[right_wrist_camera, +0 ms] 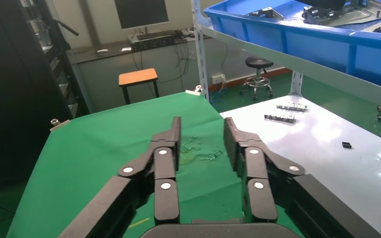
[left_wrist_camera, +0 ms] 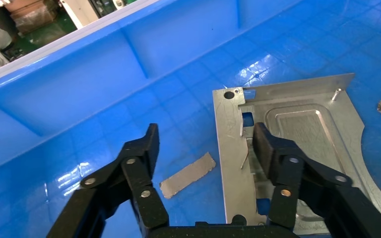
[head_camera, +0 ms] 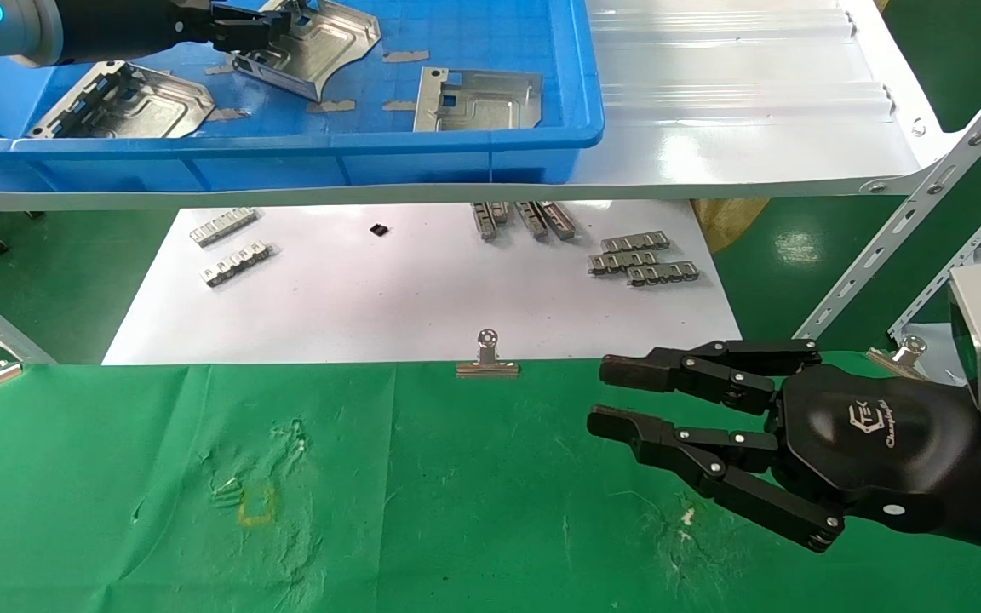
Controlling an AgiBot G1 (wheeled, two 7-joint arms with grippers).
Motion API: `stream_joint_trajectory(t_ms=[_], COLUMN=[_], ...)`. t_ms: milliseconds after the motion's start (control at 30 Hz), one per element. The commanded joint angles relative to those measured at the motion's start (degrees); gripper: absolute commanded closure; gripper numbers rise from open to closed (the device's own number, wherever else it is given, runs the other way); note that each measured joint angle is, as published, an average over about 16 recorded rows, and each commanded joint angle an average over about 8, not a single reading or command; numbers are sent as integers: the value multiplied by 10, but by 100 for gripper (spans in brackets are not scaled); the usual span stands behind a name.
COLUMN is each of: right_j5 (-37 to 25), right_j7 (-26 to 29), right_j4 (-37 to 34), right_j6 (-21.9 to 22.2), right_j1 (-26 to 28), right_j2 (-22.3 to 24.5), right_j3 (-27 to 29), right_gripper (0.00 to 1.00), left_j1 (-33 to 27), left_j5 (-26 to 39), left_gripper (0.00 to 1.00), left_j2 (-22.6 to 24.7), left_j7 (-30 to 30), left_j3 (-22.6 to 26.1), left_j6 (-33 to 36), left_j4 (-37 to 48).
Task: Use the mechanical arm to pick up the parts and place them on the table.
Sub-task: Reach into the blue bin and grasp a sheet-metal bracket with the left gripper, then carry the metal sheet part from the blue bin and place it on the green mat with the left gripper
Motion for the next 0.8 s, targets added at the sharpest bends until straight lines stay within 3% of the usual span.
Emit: stream_joint_trajectory(t_ms=[33,567,700,800], right_j5=[0,0,0,0], right_j7=[0,0,0,0], right_j4=[0,0,0,0], right_j6=[0,0,0,0], right_j1=[0,0,0,0], right_j2=[0,0,0,0], right_j3=[0,0,0,0], right_gripper=[0,0,0,0], left_j1=[-1,-8,-15,-19], left_j5=[1,-8,-35,-55], left_gripper=[100,100,100,100], left_j2=[0,-5,-23,-45], left_j7=[-1,-12,-6,12], left_j3=[1,-6,-24,-36], left_j6=[-2,20,78,164], left_j4=[3,3,-14,-33])
